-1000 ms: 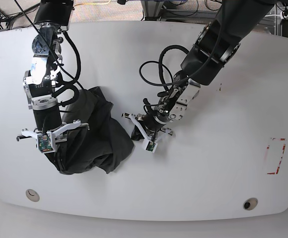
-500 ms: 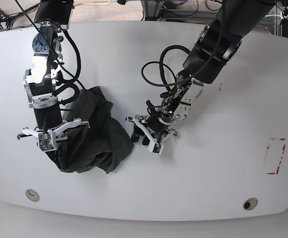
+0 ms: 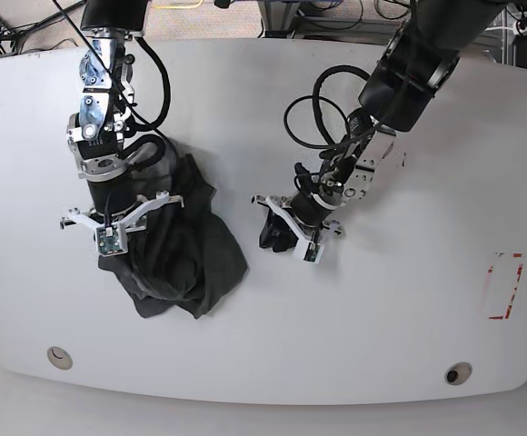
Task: Fold the T-shirt properly
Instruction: 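Grasp the hanging shirt edge with the left gripper, then pull the grasped fabric away from the right gripper with the left gripper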
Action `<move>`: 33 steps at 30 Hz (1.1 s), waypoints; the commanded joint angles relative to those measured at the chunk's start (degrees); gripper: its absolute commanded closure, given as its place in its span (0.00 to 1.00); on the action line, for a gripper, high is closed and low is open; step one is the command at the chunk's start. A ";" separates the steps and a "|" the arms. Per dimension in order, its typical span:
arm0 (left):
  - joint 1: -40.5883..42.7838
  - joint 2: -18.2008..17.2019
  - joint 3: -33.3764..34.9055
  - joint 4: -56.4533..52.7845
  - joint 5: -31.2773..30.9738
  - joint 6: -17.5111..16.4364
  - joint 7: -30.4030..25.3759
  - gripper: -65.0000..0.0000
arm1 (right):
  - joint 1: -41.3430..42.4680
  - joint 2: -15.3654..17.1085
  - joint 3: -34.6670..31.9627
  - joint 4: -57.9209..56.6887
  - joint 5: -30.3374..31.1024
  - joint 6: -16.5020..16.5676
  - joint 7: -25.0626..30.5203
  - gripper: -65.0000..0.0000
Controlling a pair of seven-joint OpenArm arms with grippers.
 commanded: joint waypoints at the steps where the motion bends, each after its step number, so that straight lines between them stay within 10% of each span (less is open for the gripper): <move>1: 1.19 -0.63 0.04 -0.70 1.50 2.68 6.52 0.76 | 0.95 0.67 0.43 1.47 0.54 -0.48 1.73 0.96; 33: 3.13 -0.37 0.04 19.35 -0.08 2.16 21.90 0.73 | 1.75 0.76 0.35 2.88 0.54 -0.31 1.73 0.96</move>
